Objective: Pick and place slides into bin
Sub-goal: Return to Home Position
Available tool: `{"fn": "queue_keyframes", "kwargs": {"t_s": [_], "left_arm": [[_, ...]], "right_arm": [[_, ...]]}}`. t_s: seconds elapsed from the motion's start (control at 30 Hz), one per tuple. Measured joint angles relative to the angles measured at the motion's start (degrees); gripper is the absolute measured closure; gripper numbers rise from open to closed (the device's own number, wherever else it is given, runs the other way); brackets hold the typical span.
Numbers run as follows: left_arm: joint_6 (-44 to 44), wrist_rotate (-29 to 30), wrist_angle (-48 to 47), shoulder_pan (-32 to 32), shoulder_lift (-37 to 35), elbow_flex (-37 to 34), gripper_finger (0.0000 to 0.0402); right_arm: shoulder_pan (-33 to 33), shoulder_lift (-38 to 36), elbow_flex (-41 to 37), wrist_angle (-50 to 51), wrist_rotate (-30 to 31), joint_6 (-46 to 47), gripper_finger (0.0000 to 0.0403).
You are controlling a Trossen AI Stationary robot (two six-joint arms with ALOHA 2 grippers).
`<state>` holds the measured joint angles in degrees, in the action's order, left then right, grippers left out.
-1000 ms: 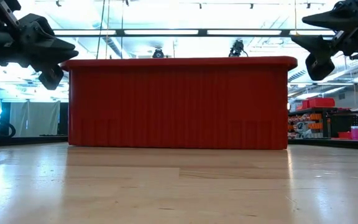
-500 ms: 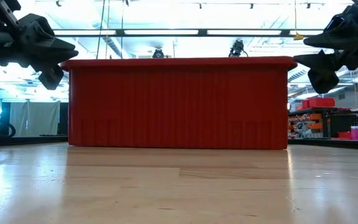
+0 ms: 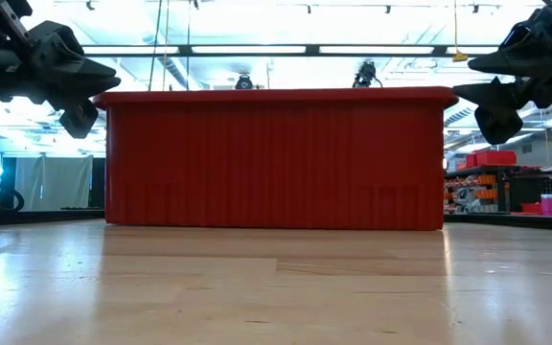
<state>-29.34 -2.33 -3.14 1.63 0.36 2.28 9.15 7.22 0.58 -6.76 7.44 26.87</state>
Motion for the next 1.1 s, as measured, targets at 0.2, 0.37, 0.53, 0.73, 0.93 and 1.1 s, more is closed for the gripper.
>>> {"fn": "queue_keyframes", "kwargs": {"t_s": [0.2,0.37,0.53,0.73,0.93,1.1], "left_arm": [[0.00,-0.02,-0.02,0.00,0.00,-0.02,0.0347],[0.02,-0.02,0.00,0.00,0.00,-0.02,0.0339],[0.01,-0.02,-0.02,0.01,0.00,-0.02,0.0340],[0.00,-0.02,-0.02,0.02,0.00,-0.04,0.0349],[0.01,-0.02,-0.02,0.00,0.00,-0.04,0.0348],[0.02,-0.02,-0.02,0.01,0.00,-0.04,0.0341]], "right_arm": [[0.00,0.00,-0.02,-0.02,0.00,0.00,0.0223],[0.00,0.00,-0.02,-0.02,-0.02,0.00,0.0223],[0.00,0.00,-0.02,-0.02,-0.02,0.00,0.0223],[-0.02,0.00,-0.02,-0.02,-0.02,0.00,0.0223],[0.00,0.00,-0.04,-0.04,-0.02,0.00,0.0223],[0.00,0.00,-0.04,-0.04,-0.02,0.00,0.0223]]}}
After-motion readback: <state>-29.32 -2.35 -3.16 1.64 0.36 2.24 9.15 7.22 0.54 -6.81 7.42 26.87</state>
